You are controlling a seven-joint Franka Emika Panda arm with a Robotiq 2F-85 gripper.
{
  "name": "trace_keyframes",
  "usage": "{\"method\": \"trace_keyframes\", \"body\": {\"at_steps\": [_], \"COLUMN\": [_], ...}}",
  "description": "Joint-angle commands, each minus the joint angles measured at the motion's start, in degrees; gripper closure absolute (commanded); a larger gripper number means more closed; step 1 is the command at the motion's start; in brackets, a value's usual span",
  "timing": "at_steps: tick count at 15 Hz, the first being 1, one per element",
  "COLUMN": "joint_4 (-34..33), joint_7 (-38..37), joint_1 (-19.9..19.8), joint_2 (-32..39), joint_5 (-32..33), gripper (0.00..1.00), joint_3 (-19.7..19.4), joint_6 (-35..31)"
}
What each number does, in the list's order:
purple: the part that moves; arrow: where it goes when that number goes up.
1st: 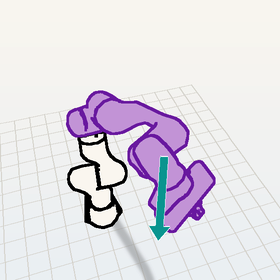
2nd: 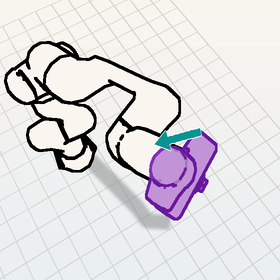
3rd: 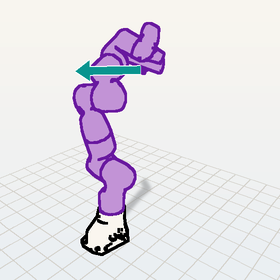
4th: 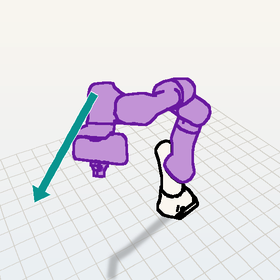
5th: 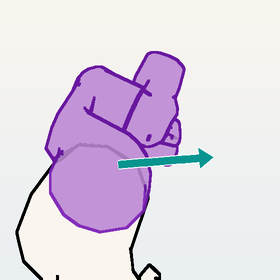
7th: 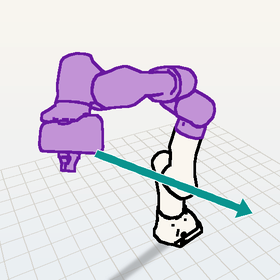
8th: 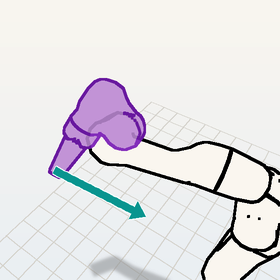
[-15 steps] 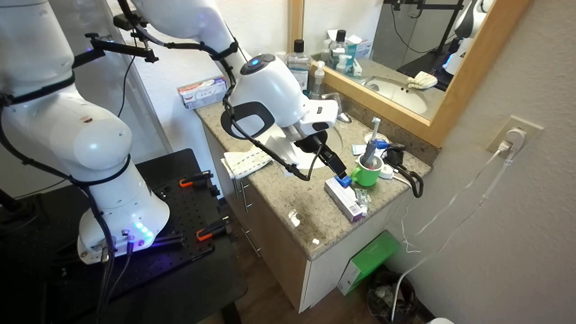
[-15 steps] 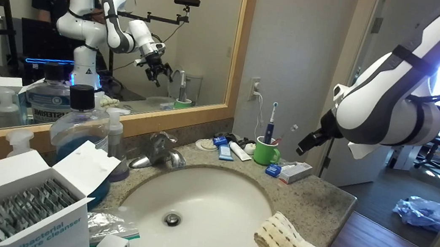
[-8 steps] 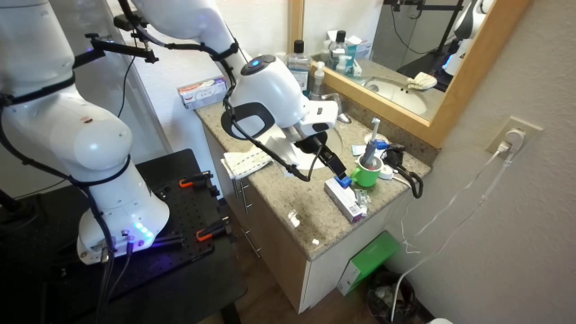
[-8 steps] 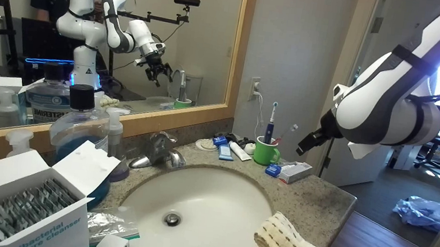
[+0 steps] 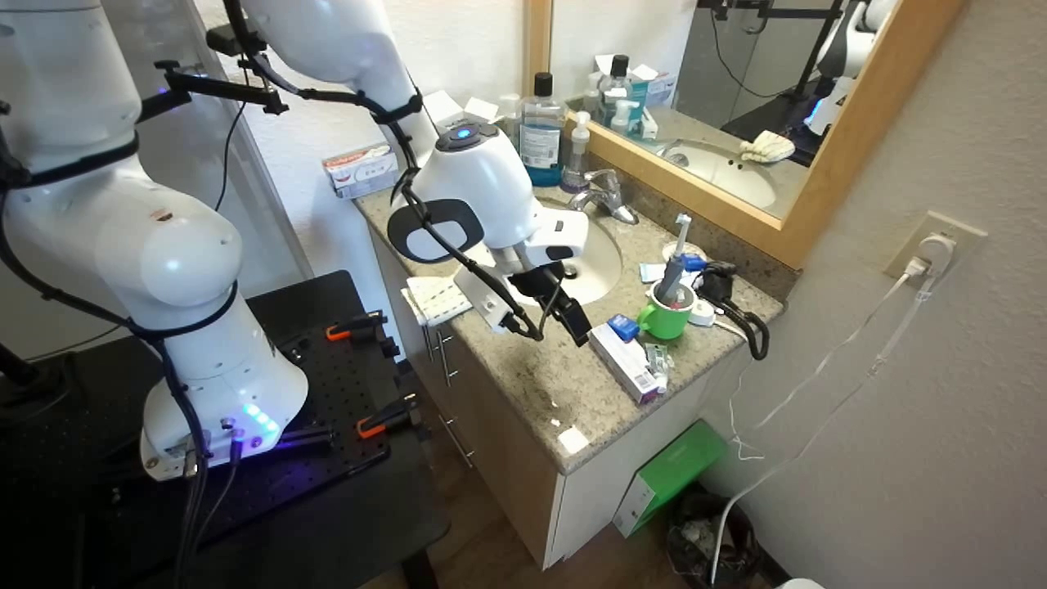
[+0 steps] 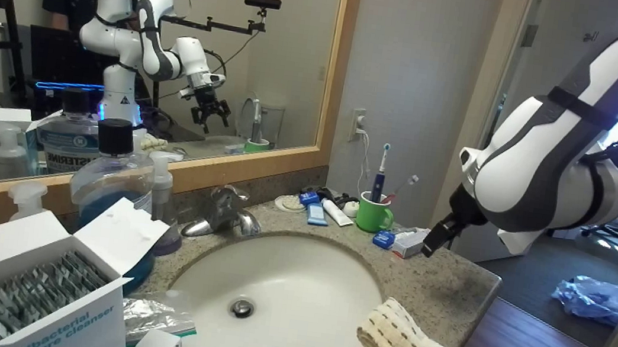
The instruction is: Pick up the electric toothbrush and put it in the light green cup.
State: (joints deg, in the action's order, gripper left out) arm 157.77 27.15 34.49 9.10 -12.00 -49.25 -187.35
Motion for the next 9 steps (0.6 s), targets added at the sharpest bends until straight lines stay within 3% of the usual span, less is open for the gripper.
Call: {"method": "trace_keyframes", "body": {"at_steps": [1, 9], "joint_4": [1.05, 1.48], "joint_7": [2.86, 11.1], "joint_1": [2.3, 6.55], "joint_2": [2.16, 2.4], "joint_5": [-0.1, -0.42], "gripper": [0.0, 0.0], "joint_3": [0.6, 1.77], "joint_6": [0.22, -0.08]}}
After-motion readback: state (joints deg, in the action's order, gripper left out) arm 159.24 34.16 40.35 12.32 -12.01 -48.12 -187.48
